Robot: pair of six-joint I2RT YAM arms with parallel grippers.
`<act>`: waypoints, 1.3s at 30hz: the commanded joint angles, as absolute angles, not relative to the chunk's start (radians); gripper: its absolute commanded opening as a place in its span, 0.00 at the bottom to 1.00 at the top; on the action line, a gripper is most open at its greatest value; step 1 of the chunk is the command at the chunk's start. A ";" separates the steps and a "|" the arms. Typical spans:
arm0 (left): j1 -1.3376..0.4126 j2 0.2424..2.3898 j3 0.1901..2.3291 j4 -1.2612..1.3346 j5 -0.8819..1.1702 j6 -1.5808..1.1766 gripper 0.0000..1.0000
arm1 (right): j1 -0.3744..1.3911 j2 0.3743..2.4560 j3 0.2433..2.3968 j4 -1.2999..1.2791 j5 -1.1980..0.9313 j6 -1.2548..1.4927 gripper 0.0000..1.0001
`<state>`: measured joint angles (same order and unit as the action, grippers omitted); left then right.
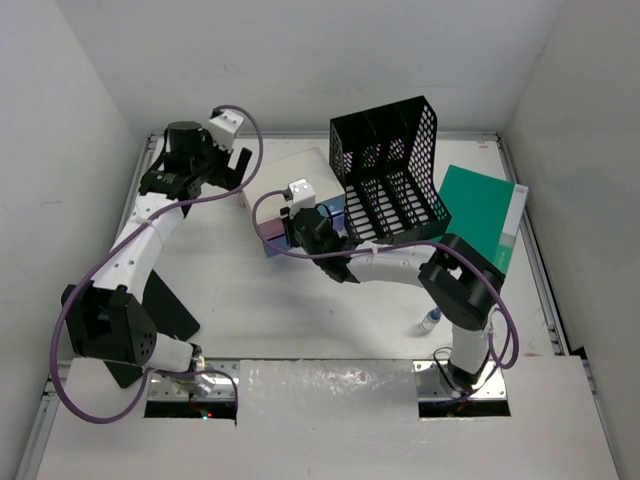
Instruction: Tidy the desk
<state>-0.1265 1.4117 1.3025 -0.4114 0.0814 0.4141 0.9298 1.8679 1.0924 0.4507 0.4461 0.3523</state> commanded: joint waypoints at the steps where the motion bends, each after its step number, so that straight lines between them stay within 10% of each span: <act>1: -0.112 1.396 1.307 -0.367 0.086 0.420 0.94 | 0.928 1.881 1.154 0.440 0.499 0.403 0.29; 10: -0.107 1.405 1.289 -0.353 0.097 0.428 0.94 | 0.928 1.904 1.173 0.437 0.520 0.400 0.26; 19: -0.094 1.408 1.296 -0.360 0.101 0.431 0.94 | 0.928 1.904 1.161 0.428 0.514 0.408 0.00; 39: -0.032 1.675 1.437 -0.307 0.095 0.431 0.94 | 1.091 1.505 0.755 0.310 0.480 0.384 0.02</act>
<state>-0.0441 1.6161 1.3476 -0.3691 0.0879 0.4297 1.0626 1.5642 0.7761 0.3485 0.4908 0.3962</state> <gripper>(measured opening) 0.944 0.135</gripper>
